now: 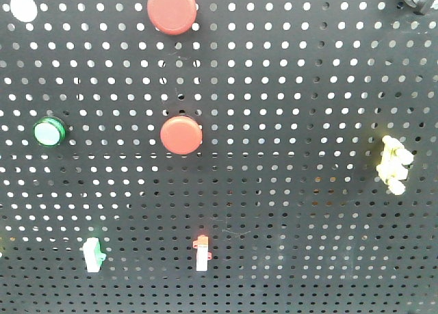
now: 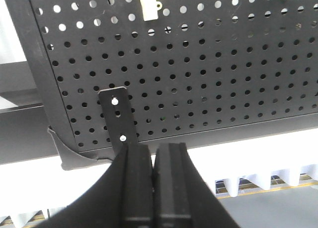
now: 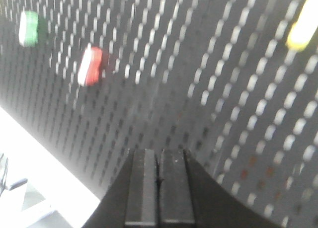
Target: Rotate knob clockwise with right arm
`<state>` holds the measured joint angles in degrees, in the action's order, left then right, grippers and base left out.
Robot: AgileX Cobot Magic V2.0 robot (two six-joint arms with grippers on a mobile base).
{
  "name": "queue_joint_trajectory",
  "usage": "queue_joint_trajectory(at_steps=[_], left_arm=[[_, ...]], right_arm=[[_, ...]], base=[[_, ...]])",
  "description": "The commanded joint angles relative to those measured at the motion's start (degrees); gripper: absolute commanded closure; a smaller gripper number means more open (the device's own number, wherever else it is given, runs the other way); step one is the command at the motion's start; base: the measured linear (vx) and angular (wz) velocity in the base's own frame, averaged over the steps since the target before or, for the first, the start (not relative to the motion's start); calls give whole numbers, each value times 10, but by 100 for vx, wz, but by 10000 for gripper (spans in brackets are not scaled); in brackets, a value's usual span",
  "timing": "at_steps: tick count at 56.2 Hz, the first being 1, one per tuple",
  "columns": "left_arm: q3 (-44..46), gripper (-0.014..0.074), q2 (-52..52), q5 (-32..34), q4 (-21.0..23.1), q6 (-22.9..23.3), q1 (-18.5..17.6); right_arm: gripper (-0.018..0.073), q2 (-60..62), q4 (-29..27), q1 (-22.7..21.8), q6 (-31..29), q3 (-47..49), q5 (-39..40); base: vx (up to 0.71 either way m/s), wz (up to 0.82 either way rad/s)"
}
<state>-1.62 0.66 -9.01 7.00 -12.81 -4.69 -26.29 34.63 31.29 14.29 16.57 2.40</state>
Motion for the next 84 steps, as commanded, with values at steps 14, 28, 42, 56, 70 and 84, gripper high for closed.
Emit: queue_joint_trajectory(at_steps=[14,28,42,56,70,84], left_arm=[[-19,603,9,49,3,1,-4],[-19,603,9,49,3,1,-4],[-19,603,9,49,3,1,-4],[-19,603,9,49,3,1,-4],[-19,603,9,49,3,1,-4],[-19,603,9,49,3,1,-4]], right_arm=[[567,60,-197,-1,-3,-30,16],[567,176,-255,-58,-4,-97,-20],[567,247,-261,-239,-3,-153,-30],[567,277,-211,-301,-3,-188,-60],[567,277,-216,-301,-3,-188,-62],[567,277,-216,-301,-3,-188,-62]], base=[[0,0],[0,0],[0,0],[0,0],[0,0],[0,0]])
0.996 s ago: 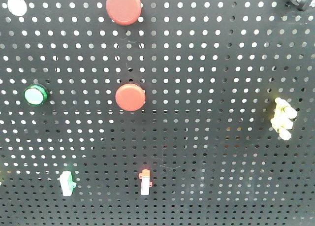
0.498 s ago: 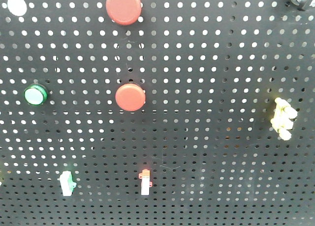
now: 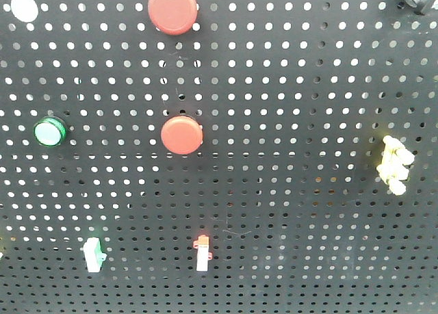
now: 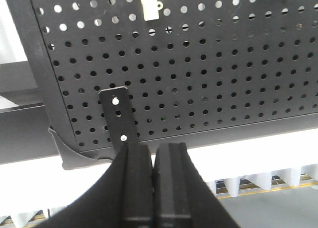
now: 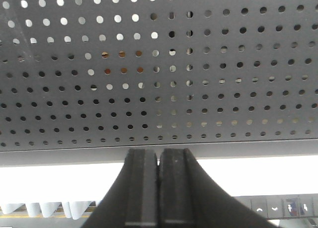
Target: Rotate knob clockwise with right arm
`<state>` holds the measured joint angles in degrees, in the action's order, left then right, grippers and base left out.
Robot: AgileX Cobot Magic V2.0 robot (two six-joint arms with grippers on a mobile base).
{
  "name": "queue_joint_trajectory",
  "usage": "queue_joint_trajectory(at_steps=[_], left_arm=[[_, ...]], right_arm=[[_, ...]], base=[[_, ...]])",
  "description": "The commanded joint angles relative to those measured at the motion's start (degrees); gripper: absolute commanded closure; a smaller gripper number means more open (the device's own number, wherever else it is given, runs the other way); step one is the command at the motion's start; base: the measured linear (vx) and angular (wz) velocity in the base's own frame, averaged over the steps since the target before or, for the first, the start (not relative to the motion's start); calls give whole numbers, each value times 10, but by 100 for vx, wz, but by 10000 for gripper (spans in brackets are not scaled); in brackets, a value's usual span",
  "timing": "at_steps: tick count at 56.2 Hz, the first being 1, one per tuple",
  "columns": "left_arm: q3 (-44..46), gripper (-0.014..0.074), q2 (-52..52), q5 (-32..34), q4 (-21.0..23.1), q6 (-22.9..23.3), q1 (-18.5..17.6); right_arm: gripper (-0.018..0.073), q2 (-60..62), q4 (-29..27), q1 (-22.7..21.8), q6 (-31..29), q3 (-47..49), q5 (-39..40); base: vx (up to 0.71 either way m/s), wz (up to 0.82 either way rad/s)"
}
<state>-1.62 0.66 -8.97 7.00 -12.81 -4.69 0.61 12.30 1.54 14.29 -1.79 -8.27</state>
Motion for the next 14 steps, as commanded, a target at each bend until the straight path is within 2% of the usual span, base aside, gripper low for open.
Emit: queue_joint_trajectory(at_steps=[1,14], left_arm=[[-19,603,9,49,3,1,-4],[-19,603,9,49,3,1,-4]], right_arm=[[567,8,7,-3,-3,-4,44],[567,8,7,-3,-3,-4,44]], base=[[0,0],[0,0]])
